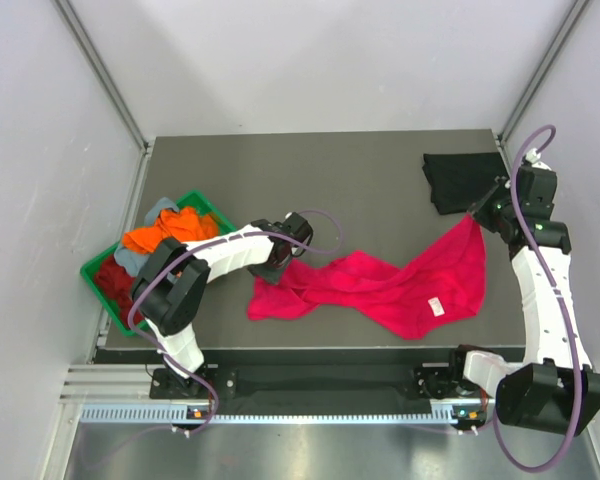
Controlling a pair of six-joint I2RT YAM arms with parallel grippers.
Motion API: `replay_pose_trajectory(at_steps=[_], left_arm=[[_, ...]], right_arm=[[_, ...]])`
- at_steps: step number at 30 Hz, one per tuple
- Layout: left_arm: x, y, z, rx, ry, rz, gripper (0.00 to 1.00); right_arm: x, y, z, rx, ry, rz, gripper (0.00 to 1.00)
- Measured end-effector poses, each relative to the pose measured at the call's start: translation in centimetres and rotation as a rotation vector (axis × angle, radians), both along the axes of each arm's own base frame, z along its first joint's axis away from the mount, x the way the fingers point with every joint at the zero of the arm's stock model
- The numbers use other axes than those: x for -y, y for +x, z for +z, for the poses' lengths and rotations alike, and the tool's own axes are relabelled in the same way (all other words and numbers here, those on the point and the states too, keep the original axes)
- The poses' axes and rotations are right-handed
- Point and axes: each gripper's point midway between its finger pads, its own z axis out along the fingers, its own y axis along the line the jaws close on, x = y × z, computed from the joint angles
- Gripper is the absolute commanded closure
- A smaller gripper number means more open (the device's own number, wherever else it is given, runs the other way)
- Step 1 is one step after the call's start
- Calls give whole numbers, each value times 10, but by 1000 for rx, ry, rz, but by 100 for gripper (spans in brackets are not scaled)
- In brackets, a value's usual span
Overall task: Fold and stack the t-shirts
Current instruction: Flatten the tshirt out
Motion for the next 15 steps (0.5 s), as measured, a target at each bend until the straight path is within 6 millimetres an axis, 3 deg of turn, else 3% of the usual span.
replay_pose_trajectory(at_steps=[8,13,15], left_arm=[[11,-2,9,6,-35,-23,62],[25,-4,25,14,-112,-48,74],[26,-5,27,7,-121,-52,74]], right_arm=[[0,0,-1,-1,1,1,100],[-1,0,-1,0,3,3,100],[-1,0,-1,1,5,7,100]])
